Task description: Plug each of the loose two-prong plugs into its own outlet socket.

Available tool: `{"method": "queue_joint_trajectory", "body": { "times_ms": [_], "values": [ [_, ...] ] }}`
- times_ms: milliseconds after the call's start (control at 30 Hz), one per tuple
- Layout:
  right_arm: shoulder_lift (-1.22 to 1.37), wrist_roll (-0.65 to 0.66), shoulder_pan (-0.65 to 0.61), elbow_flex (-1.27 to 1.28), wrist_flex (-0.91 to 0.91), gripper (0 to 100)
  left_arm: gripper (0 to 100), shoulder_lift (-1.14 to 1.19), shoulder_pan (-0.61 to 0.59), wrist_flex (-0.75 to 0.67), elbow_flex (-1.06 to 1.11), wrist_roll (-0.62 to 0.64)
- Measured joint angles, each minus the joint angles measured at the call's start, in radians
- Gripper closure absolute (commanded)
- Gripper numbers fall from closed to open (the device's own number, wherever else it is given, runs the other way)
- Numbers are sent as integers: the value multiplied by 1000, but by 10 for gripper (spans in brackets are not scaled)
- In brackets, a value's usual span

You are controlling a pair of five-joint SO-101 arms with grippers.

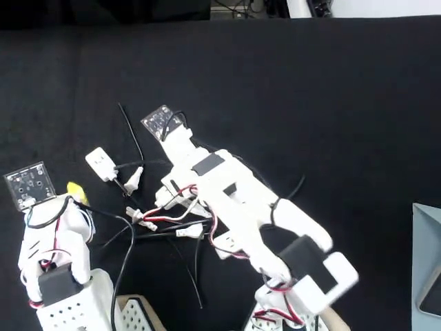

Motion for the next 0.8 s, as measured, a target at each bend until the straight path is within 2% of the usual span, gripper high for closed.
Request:
{"method": "queue_joint_trajectory", "body": {
  "times_ms": [67,300,500,667,800],
  "values": [
    [-51,2,0,9,57,742,746,0,0,0,0,0],
    [-353,-35,2,2,275,805,743,0,17,0,0,-2],
    [-626,-38,35,2,470,825,743,0,247,44,0,-97],
    [-783,-41,199,52,545,824,741,38,394,68,0,-160],
    [-835,-41,336,170,497,825,718,183,465,68,-51,-213]
  ]
}}
